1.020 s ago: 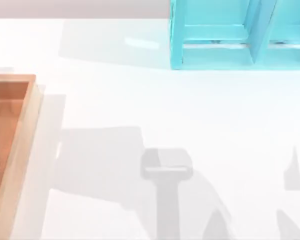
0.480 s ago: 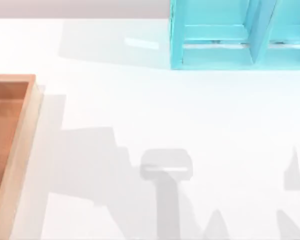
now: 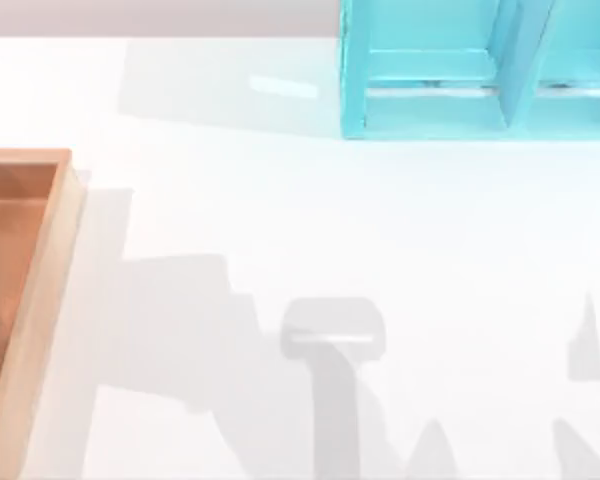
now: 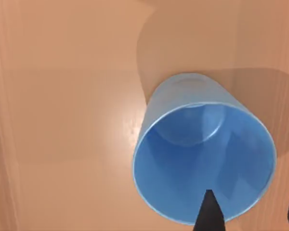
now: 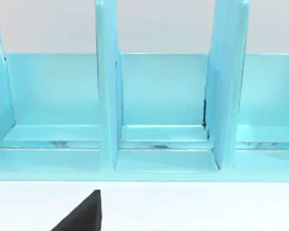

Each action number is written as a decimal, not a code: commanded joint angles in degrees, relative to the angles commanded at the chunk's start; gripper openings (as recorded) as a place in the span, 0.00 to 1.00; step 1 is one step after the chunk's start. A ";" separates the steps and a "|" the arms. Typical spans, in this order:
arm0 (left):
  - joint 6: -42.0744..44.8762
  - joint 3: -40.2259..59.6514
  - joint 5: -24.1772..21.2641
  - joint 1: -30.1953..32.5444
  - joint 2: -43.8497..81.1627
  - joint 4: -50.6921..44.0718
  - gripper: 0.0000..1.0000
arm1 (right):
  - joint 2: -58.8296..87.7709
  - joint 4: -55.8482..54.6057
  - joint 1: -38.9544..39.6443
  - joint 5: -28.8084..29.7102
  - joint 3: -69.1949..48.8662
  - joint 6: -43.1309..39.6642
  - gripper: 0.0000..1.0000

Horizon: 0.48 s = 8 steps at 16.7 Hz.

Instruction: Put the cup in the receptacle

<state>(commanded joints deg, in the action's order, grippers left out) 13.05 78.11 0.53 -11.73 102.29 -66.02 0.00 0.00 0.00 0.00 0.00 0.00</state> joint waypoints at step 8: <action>0.00 0.00 0.00 0.00 0.00 0.00 1.00 | 0.00 0.00 0.00 0.00 0.00 0.00 1.00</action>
<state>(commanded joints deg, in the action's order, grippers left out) 13.05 78.11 0.53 -11.73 102.29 -66.02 0.00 0.00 0.00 0.00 0.00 0.00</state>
